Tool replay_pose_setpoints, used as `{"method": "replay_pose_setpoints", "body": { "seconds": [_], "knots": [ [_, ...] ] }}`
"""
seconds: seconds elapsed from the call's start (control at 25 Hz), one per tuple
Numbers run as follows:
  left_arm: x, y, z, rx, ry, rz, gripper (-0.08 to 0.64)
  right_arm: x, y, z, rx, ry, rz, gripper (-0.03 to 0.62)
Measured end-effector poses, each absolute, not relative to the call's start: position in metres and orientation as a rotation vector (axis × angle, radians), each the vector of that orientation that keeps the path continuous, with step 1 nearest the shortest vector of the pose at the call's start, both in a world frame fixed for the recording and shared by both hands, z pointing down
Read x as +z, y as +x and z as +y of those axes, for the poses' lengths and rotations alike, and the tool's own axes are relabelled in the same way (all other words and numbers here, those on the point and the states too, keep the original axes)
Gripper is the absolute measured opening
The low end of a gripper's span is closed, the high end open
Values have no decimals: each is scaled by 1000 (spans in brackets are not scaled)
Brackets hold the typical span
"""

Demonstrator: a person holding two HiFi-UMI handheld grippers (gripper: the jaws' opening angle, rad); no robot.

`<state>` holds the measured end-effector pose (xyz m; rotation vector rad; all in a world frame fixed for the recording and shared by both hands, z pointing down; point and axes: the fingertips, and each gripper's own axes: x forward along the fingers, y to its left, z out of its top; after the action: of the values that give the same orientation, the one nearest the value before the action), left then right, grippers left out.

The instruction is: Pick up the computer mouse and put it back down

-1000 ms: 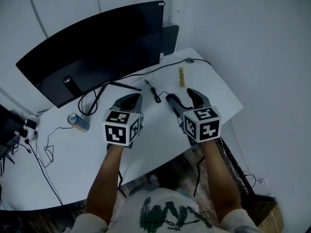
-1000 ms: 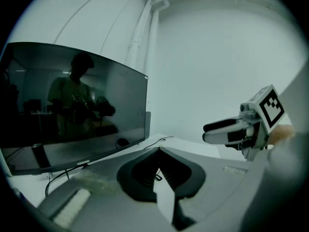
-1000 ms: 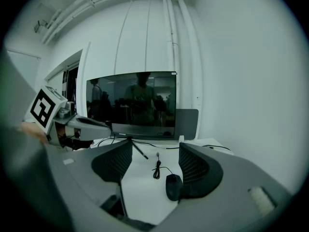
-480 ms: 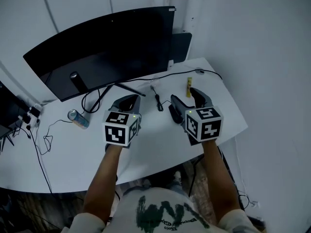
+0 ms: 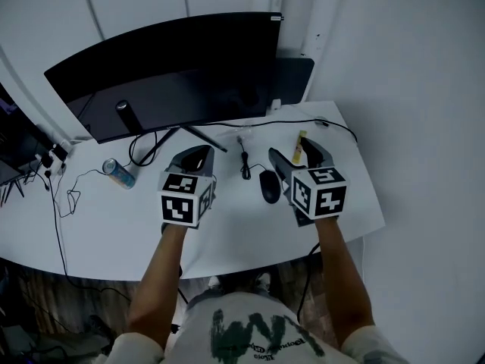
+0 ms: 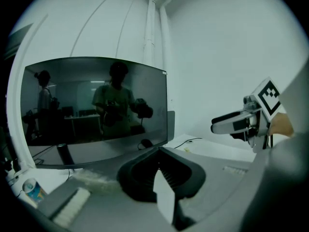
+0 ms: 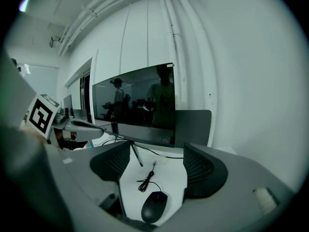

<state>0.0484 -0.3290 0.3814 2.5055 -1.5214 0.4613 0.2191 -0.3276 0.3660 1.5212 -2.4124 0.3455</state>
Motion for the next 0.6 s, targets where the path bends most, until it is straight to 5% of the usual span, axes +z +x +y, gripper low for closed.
{"method": "replay_pose_setpoints", "body": {
  "seconds": [0.6],
  "knots": [
    [405,58,-325,471,2531,-1486,2,432,210,-321,485,1450,-2318,344]
  ]
}}
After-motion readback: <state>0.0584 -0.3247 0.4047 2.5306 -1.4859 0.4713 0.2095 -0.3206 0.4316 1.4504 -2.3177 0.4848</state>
